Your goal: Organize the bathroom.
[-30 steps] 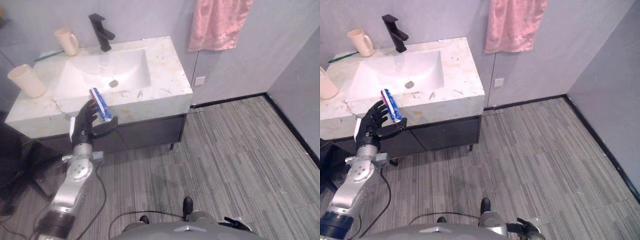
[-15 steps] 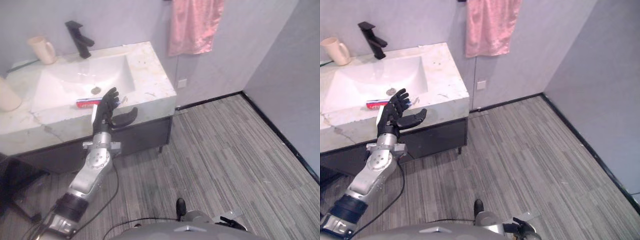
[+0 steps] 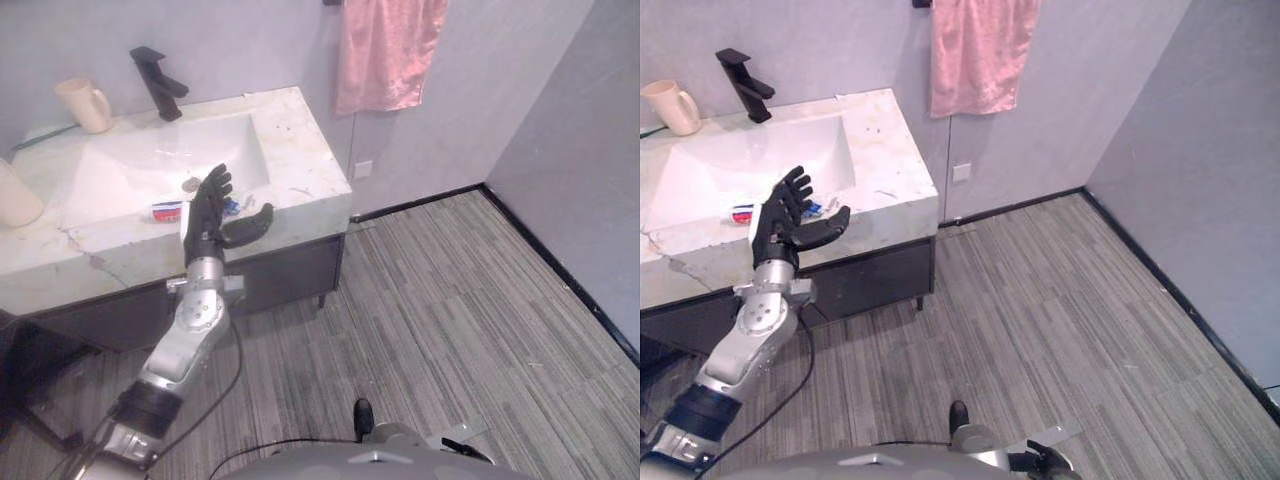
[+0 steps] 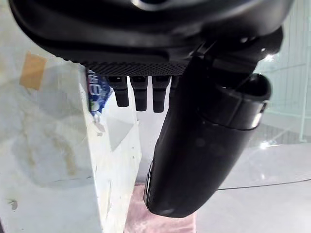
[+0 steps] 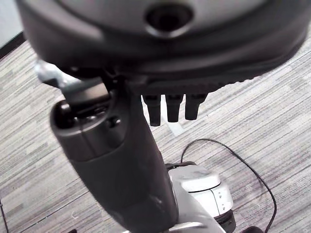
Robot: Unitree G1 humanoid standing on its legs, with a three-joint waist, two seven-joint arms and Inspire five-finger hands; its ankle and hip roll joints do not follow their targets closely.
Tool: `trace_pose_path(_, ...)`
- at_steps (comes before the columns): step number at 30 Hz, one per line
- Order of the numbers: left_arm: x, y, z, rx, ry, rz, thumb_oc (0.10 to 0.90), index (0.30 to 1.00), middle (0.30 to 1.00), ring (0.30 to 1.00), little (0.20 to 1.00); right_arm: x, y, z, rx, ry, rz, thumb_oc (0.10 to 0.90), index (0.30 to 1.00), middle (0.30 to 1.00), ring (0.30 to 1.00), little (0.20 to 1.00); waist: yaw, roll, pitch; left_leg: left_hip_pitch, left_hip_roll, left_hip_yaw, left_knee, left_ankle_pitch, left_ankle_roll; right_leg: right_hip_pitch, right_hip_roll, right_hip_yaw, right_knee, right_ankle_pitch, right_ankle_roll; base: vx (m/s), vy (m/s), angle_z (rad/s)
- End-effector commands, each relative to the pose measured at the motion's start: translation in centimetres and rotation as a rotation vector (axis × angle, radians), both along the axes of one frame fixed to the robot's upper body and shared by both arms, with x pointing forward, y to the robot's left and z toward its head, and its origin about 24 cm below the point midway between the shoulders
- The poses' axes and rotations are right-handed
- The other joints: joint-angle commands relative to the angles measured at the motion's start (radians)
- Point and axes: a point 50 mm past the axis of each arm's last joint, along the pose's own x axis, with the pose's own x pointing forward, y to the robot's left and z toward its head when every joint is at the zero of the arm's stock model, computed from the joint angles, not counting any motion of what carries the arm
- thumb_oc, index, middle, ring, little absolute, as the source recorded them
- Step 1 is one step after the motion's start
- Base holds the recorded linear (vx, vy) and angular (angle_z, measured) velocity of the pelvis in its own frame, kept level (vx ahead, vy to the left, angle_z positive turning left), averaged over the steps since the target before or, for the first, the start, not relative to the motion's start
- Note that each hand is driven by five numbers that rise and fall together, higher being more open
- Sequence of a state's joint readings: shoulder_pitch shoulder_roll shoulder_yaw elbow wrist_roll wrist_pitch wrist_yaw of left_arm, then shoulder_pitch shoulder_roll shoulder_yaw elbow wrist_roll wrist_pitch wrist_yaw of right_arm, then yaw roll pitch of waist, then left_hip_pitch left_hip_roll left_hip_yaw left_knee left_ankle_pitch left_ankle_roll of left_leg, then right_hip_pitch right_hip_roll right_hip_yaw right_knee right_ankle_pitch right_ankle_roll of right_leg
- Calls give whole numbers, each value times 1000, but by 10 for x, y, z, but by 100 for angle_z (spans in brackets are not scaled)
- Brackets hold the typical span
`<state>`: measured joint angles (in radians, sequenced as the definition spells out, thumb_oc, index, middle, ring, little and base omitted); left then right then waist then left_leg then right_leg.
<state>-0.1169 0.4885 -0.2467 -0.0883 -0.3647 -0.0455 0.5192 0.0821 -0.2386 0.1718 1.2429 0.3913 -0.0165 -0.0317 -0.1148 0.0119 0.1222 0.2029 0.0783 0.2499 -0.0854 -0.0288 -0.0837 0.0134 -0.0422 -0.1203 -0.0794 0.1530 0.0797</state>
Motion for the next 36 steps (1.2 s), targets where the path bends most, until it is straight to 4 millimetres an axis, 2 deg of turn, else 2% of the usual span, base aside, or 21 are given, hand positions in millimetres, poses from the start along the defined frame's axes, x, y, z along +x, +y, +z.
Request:
trace_pose_path(1,-9,0,100,111,-512,-88,800,900,900,900,900,16,-1,2,-20,-28,98,800,900,900,900,900,-9,2,-13,-121,-46,-43,192,-58,56,61,12,-7,84,-188,49,-26,10,5)
trace_pose_path(2,-10,0,103,114,-522,-96,800,900,900,900,900,16,-1,2,-21,-28,100,800,900,900,900,900,-9,2,-13,-120,-46,-43,191,-58,56,62,12,-7,84,-188,49,-41,10,10)
trace_pose_path(3,-14,0,118,124,-591,-109,800,900,900,900,900,16,-1,2,-17,-28,113,800,900,900,900,900,-7,5,-14,-117,-45,-42,189,-56,56,63,10,-10,87,-189,51,-37,7,9)
trace_pose_path(6,-18,-2,136,141,-662,-123,800,900,900,900,900,22,-1,3,-11,-35,115,800,900,900,900,900,-7,11,-22,-108,-45,-45,178,-53,54,67,8,-16,87,-192,53,-20,5,5)
trace_pose_path(7,-18,-2,139,181,-670,-118,800,900,900,900,900,23,-1,3,-10,-37,118,800,900,900,900,900,-7,12,-24,-106,-45,-46,176,-53,53,68,8,-16,87,-192,53,-21,0,5)
trace_pose_path(8,-17,-2,146,299,-656,-100,800,900,900,900,900,25,0,3,-11,-38,125,800,900,900,900,900,-6,15,-30,-102,-47,-47,170,-51,52,69,7,-18,85,-192,56,-20,0,4)
trace_pose_path(9,-16,-1,147,310,-651,-99,800,900,900,900,900,25,0,3,-11,-38,125,800,900,900,900,900,-6,15,-30,-101,-47,-46,169,-51,52,70,7,-18,85,-192,56,-33,-4,2)
trace_pose_path(11,-4,12,152,564,-482,-73,800,900,900,900,900,27,-1,4,-19,-37,127,800,900,900,900,900,-4,26,-37,-96,-46,-39,164,-49,50,73,6,-24,81,-191,61,-35,-10,2)
trace_pose_path(13,1,28,157,686,-394,-15,800,900,900,900,900,28,-5,5,-28,-36,123,800,900,900,900,900,1,34,-39,-94,-45,-36,163,-47,48,79,5,-32,73,-190,62,0,0,0)
trace_pose_path(14,4,44,163,805,-308,29,800,900,900,900,900,30,-7,5,-31,-36,116,800,900,900,900,900,5,39,-39,-89,-45,-33,160,-46,47,85,4,-40,66,-190,64,0,0,0)
trace_pose_path(16,6,50,162,853,-255,42,800,900,900,900,900,30,-8,6,-33,-37,114,800,900,900,900,900,7,41,-40,-88,-44,-32,159,-45,47,87,4,-43,65,-189,65,-28,-6,-4)
trace_pose_path(17,8,77,174,982,-119,68,800,900,900,900,900,34,-12,7,-44,-38,102,800,900,900,900,900,15,52,-39,-86,-44,-30,154,-37,43,92,3,-54,58,-186,67,-44,-6,1)
trace_pose_path(18,10,96,184,1132,-1,90,800,900,900,900,900,36,-14,8,-51,-37,95,800,900,900,900,900,16,60,-40,-87,-42,-29,150,-31,40,94,2,-60,55,-183,70,-39,-4,5)
trace_pose_path(19,12,105,189,1200,72,87,800,900,900,900,900,37,-16,9,-55,-37,92,800,900,900,900,900,15,64,-40,-89,-40,-29,148,-26,38,94,2,-62,55,-182,71,0,0,0)
trace_pose_path(21,14,123,197,1288,221,68,800,900,900,900,900,38,-21,11,-65,-37,84,800,900,900,900,900,15,72,-39,-95,-38,-30,148,-17,33,94,-1,-69,52,-178,74,-14,-13,11)
trace_pose_path(27,13,157,226,1424,432,104,800,900,900,900,900,37,-28,13,-73,-25,76,800,900,900,900,900,8,93,-39,-104,-36,-27,144,-9,30,93,-6,-84,47,-172,81,-11,-15,12)
trace_pose_path(30,13,162,239,1446,433,75,800,900,900,900,900,34,-28,12,-71,-24,65,800,900,900,900,900,7,99,-38,-111,-37,-26,145,-10,31,90,-10,-91,47,-170,84,-8,-17,3)
trace_pose_path(36,21,146,262,1469,341,57,800,900,900,900,900,28,-25,10,-57,-13,56,800,900,900,900,900,-3,98,-42,-111,-35,-17,144,-13,31,85,-12,-94,46,-168,91,6,-28,2)
